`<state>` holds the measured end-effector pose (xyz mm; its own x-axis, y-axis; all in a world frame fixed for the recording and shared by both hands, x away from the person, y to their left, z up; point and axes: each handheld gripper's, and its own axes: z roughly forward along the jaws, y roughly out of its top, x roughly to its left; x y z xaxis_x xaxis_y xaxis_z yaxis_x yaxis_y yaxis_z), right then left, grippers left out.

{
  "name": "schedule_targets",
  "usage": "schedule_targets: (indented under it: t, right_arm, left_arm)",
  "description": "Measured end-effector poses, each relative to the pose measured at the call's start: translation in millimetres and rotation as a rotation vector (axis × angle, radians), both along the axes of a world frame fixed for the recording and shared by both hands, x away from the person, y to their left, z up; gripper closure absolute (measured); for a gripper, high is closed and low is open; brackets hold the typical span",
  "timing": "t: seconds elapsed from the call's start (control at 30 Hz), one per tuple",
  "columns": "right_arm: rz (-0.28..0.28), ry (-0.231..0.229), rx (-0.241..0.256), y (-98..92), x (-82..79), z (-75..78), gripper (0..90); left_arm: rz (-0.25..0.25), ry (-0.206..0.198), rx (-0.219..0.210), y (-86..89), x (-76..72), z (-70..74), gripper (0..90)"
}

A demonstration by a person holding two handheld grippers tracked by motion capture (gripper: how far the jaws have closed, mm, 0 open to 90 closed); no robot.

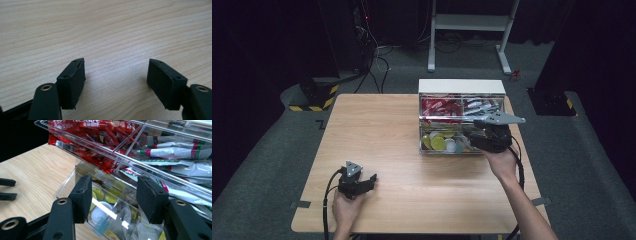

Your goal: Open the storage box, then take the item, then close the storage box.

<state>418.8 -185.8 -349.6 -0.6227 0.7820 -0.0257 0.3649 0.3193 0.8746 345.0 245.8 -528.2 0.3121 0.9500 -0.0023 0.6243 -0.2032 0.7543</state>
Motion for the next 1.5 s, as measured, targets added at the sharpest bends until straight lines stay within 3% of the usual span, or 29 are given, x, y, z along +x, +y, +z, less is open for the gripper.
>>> schedule_targets:
  t: [0.33, 0.6, 1.1, 1.33, 1.43, 1.5]
  right_arm:
    - [0.001, 0.018, -0.015, 2.6, 5.9, 4.3, 47.9]
    - [-0.004, -0.022, -0.004, -0.6, 4.9, 18.6, 48.2]
    - [-0.011, -0.029, -0.001, -3.5, 9.2, 30.6, 48.1]
    - [-0.005, -0.021, -0.002, -3.1, 10.6, 32.1, 48.1]
    - [-0.009, -0.017, -0.006, -3.5, 10.8, 32.0, 48.2]
    - [-0.011, -0.013, -0.003, -3.8, 11.9, 31.7, 48.1]
  left_arm:
    - [-0.001, 0.001, 0.0, 0.0, 0.0, 0.1, 31.3]
    - [0.0, 0.001, 0.004, -0.2, -0.1, 0.1, 31.5]
    - [0.001, 0.001, 0.002, -0.3, 0.1, 0.1, 31.5]
    - [-0.008, 0.004, -0.004, -0.3, 0.7, 0.0, 29.1]
    - [-0.039, 0.008, -0.018, -0.6, 2.6, 0.6, 29.0]
    - [-0.051, 0.033, -0.01, -1.8, 6.5, 3.2, 29.4]
